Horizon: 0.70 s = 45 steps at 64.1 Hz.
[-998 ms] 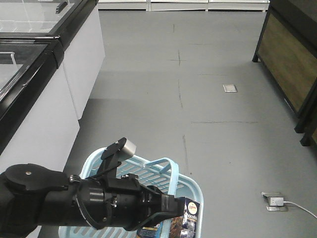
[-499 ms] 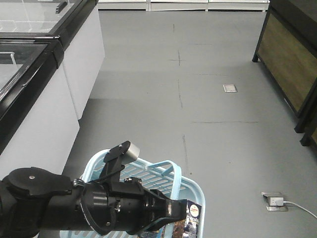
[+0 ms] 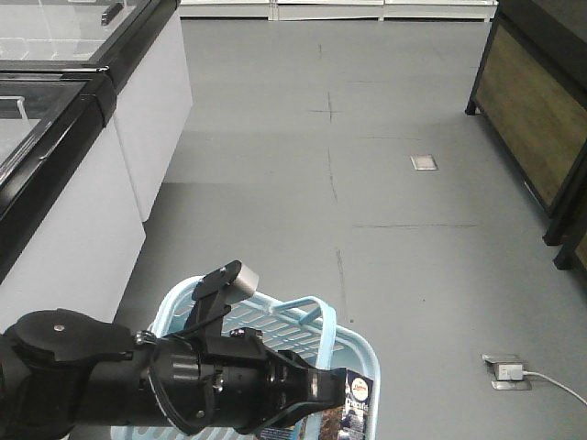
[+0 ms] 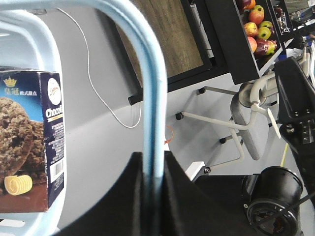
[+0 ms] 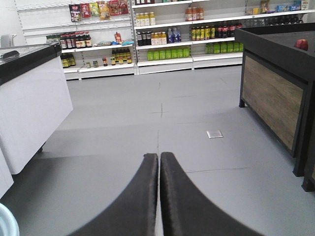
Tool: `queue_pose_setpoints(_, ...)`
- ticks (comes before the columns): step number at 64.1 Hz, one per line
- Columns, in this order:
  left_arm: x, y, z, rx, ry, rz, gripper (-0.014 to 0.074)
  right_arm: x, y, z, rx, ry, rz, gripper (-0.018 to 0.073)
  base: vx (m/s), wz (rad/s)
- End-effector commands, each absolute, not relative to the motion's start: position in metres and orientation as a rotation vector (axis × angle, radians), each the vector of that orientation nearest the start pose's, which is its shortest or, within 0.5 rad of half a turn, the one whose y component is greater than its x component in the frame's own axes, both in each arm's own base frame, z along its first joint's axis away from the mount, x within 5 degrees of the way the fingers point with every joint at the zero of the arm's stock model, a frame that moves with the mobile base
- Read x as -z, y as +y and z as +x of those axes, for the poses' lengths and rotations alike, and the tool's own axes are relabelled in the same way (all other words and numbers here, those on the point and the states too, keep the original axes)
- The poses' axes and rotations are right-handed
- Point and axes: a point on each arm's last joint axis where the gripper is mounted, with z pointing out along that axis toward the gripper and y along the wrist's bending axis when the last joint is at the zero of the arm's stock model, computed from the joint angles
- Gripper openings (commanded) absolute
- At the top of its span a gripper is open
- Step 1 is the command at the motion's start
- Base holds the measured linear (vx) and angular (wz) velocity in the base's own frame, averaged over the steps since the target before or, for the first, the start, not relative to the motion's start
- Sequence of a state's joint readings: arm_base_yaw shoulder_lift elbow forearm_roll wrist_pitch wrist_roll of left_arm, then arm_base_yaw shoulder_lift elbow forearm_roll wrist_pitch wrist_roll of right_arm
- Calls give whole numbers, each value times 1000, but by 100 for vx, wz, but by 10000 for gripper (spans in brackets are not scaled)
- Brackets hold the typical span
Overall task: Left arm holds basket, right arm returns cookies
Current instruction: 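Hold the basket with the left gripper while driving forward down the aisle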
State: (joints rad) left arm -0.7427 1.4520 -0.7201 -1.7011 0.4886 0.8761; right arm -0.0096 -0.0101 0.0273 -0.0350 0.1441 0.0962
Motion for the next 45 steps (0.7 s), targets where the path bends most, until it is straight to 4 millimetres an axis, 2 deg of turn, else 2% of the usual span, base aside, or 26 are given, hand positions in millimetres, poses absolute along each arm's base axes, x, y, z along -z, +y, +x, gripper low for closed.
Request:
queue_pose_setpoints(1,-255,-227,180,1460,2338,192,-8,-198,-1,56,-29,1560,49,-8,1,-6)
queue_pose_setpoints(45,-255,-227,180,1461,2338,191,-6,-198,-1,56,-30,1561,49,-8,9,-10)
